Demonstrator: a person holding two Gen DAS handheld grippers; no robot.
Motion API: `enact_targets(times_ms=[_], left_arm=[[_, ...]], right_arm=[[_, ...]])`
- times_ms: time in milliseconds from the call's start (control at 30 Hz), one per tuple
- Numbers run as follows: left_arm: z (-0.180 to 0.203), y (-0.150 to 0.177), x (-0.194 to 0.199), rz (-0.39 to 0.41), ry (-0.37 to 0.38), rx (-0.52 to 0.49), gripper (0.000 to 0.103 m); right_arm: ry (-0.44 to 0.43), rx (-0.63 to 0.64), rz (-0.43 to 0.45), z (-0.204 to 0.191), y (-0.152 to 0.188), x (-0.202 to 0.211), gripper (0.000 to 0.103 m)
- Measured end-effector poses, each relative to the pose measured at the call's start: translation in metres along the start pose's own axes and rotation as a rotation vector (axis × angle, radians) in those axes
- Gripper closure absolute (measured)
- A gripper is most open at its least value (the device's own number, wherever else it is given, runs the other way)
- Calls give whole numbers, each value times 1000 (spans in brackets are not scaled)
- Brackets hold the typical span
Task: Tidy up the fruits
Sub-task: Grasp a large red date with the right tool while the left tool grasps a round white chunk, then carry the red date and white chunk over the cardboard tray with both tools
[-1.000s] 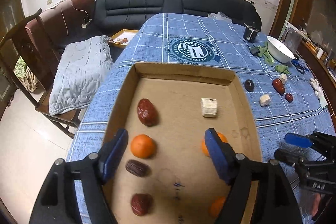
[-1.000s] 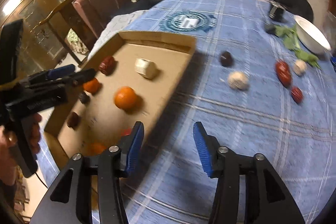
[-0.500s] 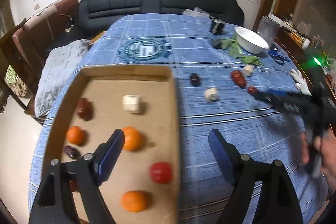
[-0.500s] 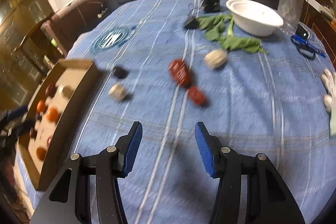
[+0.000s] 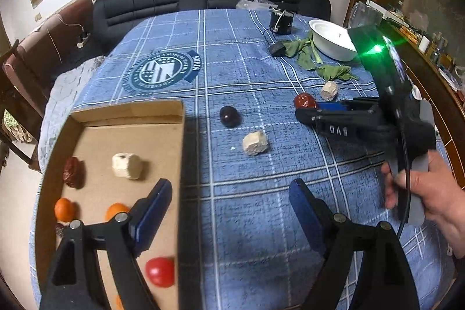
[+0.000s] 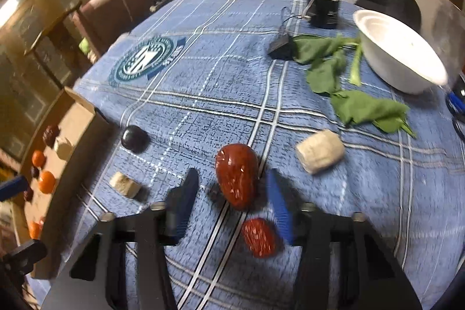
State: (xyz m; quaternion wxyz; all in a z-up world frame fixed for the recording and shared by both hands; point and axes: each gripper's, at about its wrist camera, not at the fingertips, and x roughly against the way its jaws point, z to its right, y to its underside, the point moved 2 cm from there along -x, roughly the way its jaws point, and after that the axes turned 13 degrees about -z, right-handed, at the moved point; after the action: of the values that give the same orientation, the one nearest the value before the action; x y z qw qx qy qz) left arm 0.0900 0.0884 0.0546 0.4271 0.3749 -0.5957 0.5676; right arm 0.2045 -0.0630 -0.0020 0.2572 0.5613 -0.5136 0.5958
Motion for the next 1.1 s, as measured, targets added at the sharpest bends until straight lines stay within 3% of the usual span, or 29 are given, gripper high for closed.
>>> enact_targets(times_ms=[100,200,233,300,367,433,567,733,833,900,1100], left_arm=[[7,-11,-8,-2,26,-4,18],[17,-24,-24,-22,64,-14,22],[21,-29,-31,-36,79,-17,25],[27,-36,-46,-64,102,-25,41],[30,-41,-61,-89,100,-20,47],[31,-43,-63,-49,50,-30,48],[21,-46,-66,-5,35,-24,74],[9,-47,-65,-4,113,6,77],[9,-39,-57,1,194,15,88],[10,-32,-52,2,234,12,89],[15,-21,-51,-16,213,-16,88]], right_arm=[[33,48,12,-1,2,0,74],[10,27,49,6,10,13,74],[5,24,64,9,16,20,74],[-1,21,80,12,23,29,74],[-8,21,86,15,34,37,74],[-5,27,93,16,45,43,74],[-14,26,99,15,61,52,74],[-30,-4,94,14,74,54,74],[-34,-25,91,13,80,55,74],[-33,-33,91,11,85,57,74],[-19,-51,91,5,102,63,74]])
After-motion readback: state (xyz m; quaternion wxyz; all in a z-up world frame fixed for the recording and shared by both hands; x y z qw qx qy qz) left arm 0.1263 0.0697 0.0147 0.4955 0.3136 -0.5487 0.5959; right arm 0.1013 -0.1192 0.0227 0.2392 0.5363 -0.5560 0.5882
